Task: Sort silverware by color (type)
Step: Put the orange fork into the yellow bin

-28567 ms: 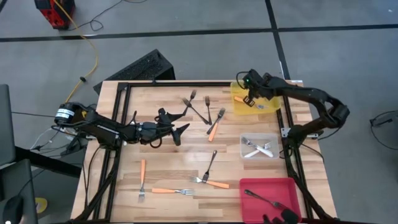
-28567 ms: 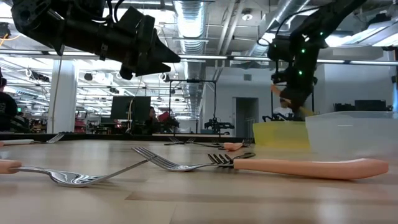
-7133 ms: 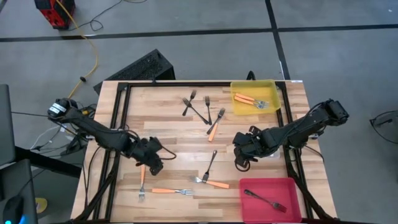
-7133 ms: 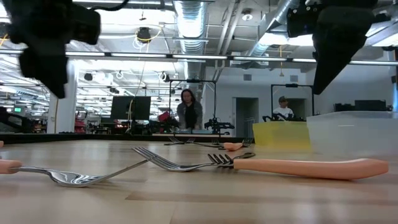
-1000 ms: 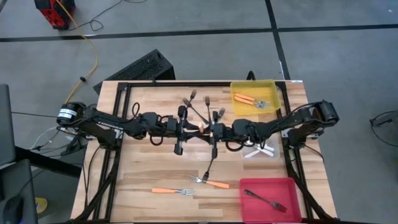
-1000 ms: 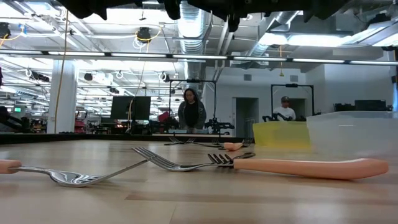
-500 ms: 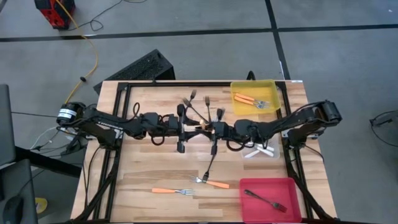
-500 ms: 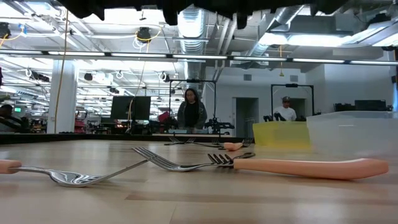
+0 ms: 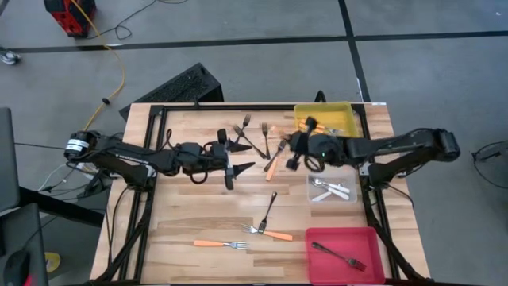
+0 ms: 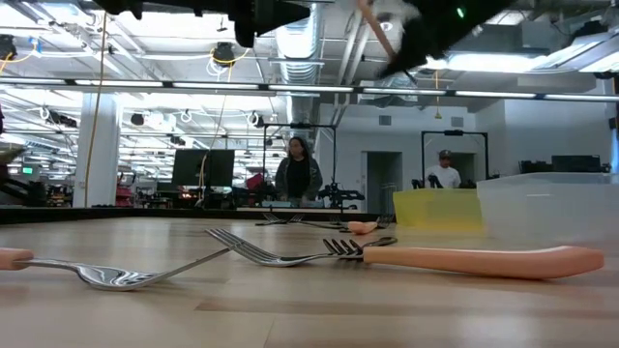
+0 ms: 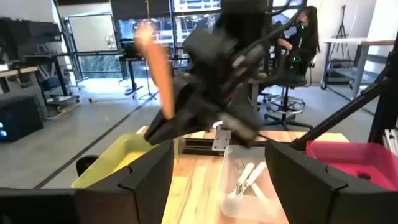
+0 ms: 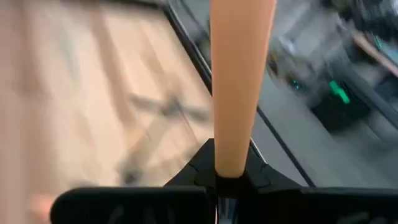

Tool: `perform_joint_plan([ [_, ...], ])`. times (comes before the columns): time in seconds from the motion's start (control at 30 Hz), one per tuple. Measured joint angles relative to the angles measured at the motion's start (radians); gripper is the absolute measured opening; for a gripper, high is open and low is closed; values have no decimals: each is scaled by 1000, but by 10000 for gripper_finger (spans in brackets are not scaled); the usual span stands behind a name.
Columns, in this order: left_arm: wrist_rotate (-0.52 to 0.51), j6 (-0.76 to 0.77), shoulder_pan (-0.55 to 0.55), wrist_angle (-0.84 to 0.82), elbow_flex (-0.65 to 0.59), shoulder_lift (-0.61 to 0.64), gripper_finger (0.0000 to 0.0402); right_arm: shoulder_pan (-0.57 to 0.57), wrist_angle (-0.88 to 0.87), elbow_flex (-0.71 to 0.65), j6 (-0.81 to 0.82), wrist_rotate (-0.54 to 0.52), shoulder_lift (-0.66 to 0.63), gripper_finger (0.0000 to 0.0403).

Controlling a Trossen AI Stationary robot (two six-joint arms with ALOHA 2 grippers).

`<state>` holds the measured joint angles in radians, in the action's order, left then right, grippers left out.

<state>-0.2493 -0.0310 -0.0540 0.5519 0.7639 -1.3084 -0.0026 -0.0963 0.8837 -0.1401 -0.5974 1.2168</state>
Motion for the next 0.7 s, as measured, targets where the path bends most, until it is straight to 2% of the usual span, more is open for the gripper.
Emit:
perform_joint_plan([
  [0.17, 1, 39, 0, -50, 0, 5, 240, -177, -325, -1, -12, -5, -30, 40],
  [0.33, 0, 67, 0, -92, 0, 7, 240, -363, -487, -1, -101, 41, -16, 40],
  [0.53, 0, 80, 0, -107, 0, 7, 240, -597, -512, -1, -181, 141, -1, 40],
  [0.7, 0, 81, 0, -125, 0, 7, 240, -740, -513, -1, -243, 298, 77, 40],
])
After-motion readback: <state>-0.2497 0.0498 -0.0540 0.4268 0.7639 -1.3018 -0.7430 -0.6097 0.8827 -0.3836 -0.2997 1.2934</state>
